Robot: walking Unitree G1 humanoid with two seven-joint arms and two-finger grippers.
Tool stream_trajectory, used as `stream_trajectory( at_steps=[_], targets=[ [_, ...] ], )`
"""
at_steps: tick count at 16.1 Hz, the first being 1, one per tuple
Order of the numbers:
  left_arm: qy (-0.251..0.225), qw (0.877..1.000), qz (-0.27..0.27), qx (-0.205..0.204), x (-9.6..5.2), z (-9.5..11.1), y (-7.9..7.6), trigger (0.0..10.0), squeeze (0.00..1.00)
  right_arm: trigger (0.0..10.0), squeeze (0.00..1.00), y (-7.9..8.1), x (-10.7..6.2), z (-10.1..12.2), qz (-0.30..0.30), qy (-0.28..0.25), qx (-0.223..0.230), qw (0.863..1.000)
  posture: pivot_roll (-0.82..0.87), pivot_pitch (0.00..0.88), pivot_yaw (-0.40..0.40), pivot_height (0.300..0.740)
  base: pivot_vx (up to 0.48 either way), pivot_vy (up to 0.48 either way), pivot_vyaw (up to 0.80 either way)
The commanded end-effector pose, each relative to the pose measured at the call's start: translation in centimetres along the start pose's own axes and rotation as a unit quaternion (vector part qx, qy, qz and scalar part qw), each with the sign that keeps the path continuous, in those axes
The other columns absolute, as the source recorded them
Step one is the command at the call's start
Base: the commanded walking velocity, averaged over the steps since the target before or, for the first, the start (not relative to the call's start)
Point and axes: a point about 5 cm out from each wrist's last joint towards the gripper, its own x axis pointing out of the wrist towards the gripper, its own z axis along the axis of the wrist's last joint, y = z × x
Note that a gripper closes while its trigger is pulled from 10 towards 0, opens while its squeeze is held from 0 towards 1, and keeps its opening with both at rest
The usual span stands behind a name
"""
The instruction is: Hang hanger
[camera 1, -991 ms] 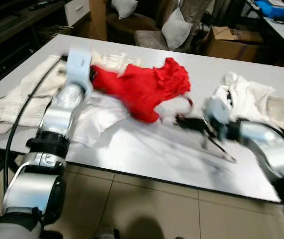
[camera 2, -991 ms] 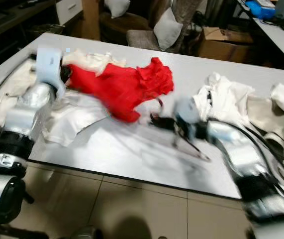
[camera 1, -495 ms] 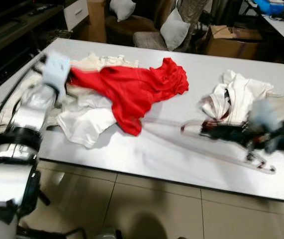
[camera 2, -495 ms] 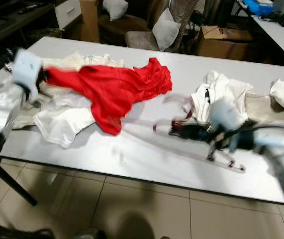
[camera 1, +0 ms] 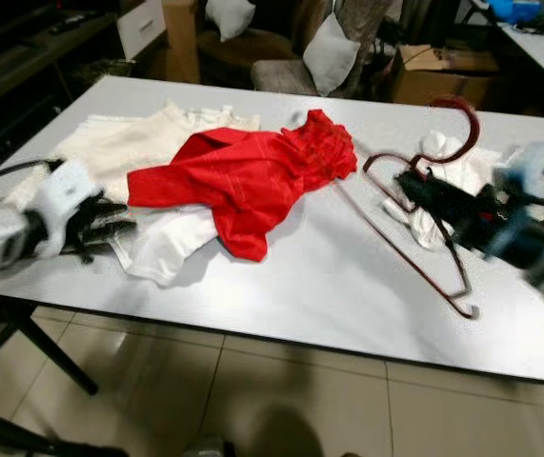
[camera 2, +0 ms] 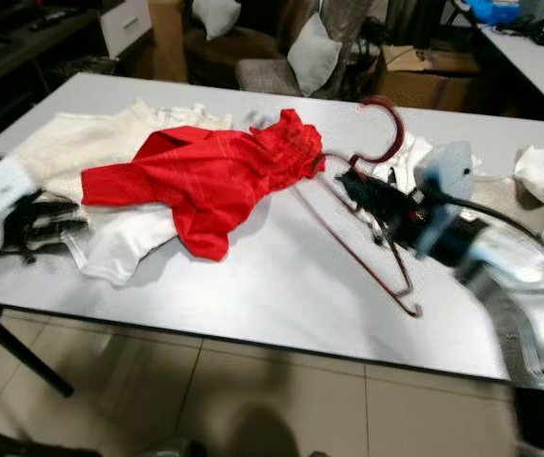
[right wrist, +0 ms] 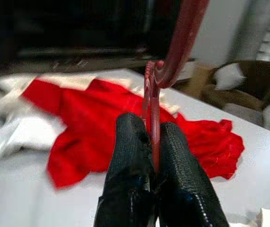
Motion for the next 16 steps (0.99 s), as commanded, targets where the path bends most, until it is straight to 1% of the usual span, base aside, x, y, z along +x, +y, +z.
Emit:
stream_trajectory(
  at_steps=[1, 2, 3, 4, 5, 6, 7, 8, 9, 10, 11, 12, 13, 14, 15, 16],
  targets=[
    [-0.055, 0.998, -0.020, -0.003, -0.5, 2.4, -0.3, 10.0, 1.00, 10.0, 0.00, -0.1, 0.1, 1.3, -0.022, -0.021, -0.009, 0.999, -0.06, 0.000, 0.051, 0.740, 0.000, 0.000, 0.00],
    [-0.166, 0.984, -0.030, -0.049, 0.2, 4.8, -1.5, 10.0, 1.00, 10.0, 0.00, -0.1, 0.2, 1.2, -0.042, -0.030, 0.018, 0.998, -0.04, 0.000, 0.040, 0.740, 0.000, 0.000, 0.00],
    [-0.214, 0.974, -0.018, -0.070, 0.8, 5.7, -1.9, 10.0, 1.00, 10.0, 0.00, -0.2, 0.4, 1.1, -0.062, -0.036, 0.033, 0.997, -0.04, 0.000, 0.040, 0.740, 0.000, 0.000, 0.00],
    [-0.272, 0.956, 0.036, -0.104, 2.6, 6.5, -2.5, 10.0, 1.00, 10.0, 0.00, -0.2, 0.8, 0.4, -0.126, -0.038, 0.051, 0.990, -0.06, 0.000, 0.019, 0.740, 0.000, 0.000, 0.00],
    [-0.293, 0.943, 0.081, -0.138, 3.8, 6.5, -3.0, 10.0, 1.00, 10.0, 0.00, 0.2, 0.8, -0.1, -0.163, -0.035, 0.058, 0.984, -0.05, 0.000, 0.012, 0.740, 0.000, 0.000, 0.00],
    [-0.279, 0.939, 0.123, -0.158, 5.3, 5.9, -3.9, 10.0, 1.00, 10.0, 0.00, 1.3, 0.6, -1.0, -0.180, -0.003, 0.041, 0.983, -0.06, 0.000, 0.000, 0.740, 0.000, 0.000, 0.00],
    [-0.270, 0.937, 0.149, -0.161, 6.7, 5.2, -5.4, 10.0, 0.69, 10.0, 0.00, 2.2, 0.4, -1.7, -0.190, 0.002, 0.032, 0.981, -0.07, 0.000, -0.006, 0.740, 0.000, 0.000, 0.00],
    [-0.268, 0.936, 0.163, -0.159, 7.2, 4.9, -6.0, 10.0, 0.51, 10.0, 0.00, 2.4, 0.3, -2.0, -0.196, 0.003, 0.034, 0.980, -0.07, 0.000, -0.004, 0.740, 0.000, 0.000, 0.00],
    [-0.255, 0.930, 0.195, -0.177, 7.9, 3.9, -7.7, 10.0, 0.36, 10.0, 0.00, 3.0, 0.1, -2.6, -0.223, 0.007, 0.024, 0.974, -0.08, 0.000, 0.007, 0.740, 0.000, 0.000, -0.80],
    [-0.249, 0.927, 0.204, -0.189, 8.1, 3.5, -8.2, 10.0, 0.33, 10.0, 0.00, 3.2, 0.0, -2.8, -0.234, 0.009, 0.017, 0.972, -0.08, 0.000, 0.008, 0.740, 0.000, 0.000, 0.00],
    [-0.246, 0.927, 0.209, -0.191, 8.3, 3.3, -8.6, 10.0, 0.32, 10.0, 0.00, 3.3, -0.2, -3.0, -0.252, 0.003, 0.012, 0.968, -0.09, 0.000, 0.009, 0.740, 0.000, 0.000, 0.00],
    [-0.235, 0.930, 0.214, -0.188, 8.6, 3.1, -9.3, 10.0, 0.31, 10.0, 0.00, 3.4, -0.4, -3.2, -0.294, -0.011, 0.022, 0.956, -0.09, 0.000, 0.002, 0.740, 0.000, 0.000, 0.00],
    [-0.232, 0.931, 0.217, -0.182, 8.7, 3.1, -9.5, 10.0, 0.31, 10.0, 0.00, 3.5, -0.4, -3.3, -0.310, -0.016, 0.028, 0.950, -0.09, 0.000, 0.002, 0.740, 0.000, 0.000, 0.00],
    [-0.220, 0.936, 0.223, -0.158, 8.9, 3.1, -9.8, 10.0, 0.30, 10.0, 0.00, 3.7, -0.2, -3.4, -0.333, -0.026, -0.011, 0.942, -0.09, 0.000, -0.007, 0.740, 0.000, 0.000, -0.80],
    [-0.217, 0.936, 0.229, -0.154, 8.9, 3.0, -9.9, 10.0, 0.29, 10.0, 0.00, 3.7, -0.3, -3.3, -0.348, -0.030, -0.032, 0.936, -0.08, 0.000, -0.014, 0.740, 0.000, 0.000, -0.80],
    [-0.214, 0.936, 0.235, -0.154, 8.9, 2.9, -10.0, 10.0, 0.29, 10.0, 0.00, 3.8, -0.3, -3.5, -0.349, -0.030, -0.032, 0.936, -0.07, 0.000, -0.029, 0.740, 0.000, 0.000, -0.80]
  ],
)
